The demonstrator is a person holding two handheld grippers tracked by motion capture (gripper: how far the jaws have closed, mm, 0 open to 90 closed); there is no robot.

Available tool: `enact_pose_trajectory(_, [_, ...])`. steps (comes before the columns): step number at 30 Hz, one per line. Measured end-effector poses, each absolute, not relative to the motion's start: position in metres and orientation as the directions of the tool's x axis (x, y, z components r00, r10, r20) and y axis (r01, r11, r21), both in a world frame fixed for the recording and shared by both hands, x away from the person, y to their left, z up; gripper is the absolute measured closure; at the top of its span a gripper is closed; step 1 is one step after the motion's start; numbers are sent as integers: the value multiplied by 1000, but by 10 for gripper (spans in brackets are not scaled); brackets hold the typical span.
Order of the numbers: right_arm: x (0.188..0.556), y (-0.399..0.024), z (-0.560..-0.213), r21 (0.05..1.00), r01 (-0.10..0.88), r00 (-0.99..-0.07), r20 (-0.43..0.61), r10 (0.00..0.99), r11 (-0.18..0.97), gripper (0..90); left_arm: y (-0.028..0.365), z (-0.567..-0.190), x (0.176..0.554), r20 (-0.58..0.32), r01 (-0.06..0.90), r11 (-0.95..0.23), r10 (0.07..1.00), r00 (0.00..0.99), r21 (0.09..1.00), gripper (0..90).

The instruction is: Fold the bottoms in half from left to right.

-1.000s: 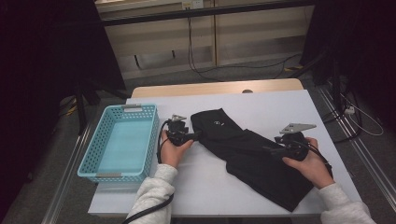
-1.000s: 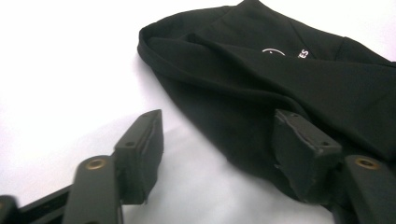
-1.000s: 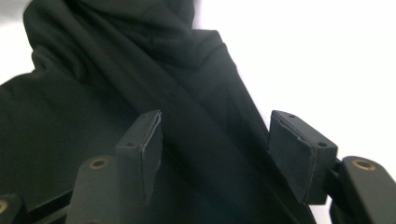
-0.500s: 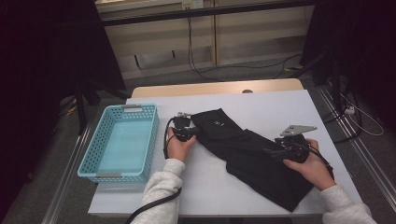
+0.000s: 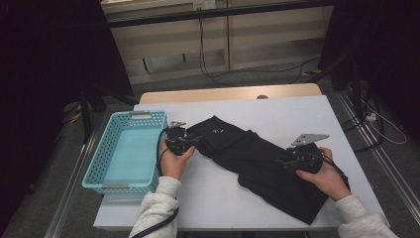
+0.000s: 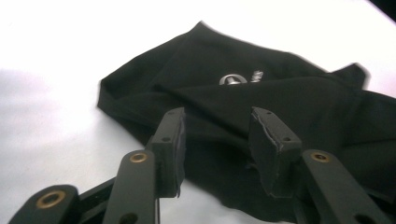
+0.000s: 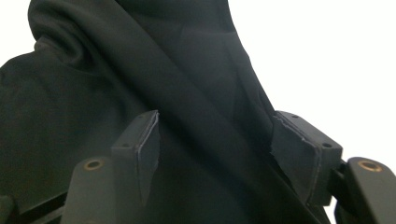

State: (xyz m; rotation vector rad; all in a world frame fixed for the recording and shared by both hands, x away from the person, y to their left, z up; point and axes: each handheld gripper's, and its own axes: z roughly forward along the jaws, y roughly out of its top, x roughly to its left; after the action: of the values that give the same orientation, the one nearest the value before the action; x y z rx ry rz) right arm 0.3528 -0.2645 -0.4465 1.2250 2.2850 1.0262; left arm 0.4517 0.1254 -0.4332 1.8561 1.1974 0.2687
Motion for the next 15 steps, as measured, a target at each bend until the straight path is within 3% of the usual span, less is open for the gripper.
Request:
enact_pose_trajectory(10, [351,-266,-445,743,568,-565,38,824,355,325,81,-432,438,-209,558,-307,706,677,771,405])
enact_pose_trajectory(15, [348,-267,-444,745,568,-563,41,825,351,321,68,-448,440,-168,563,-390,696,698,728,371])
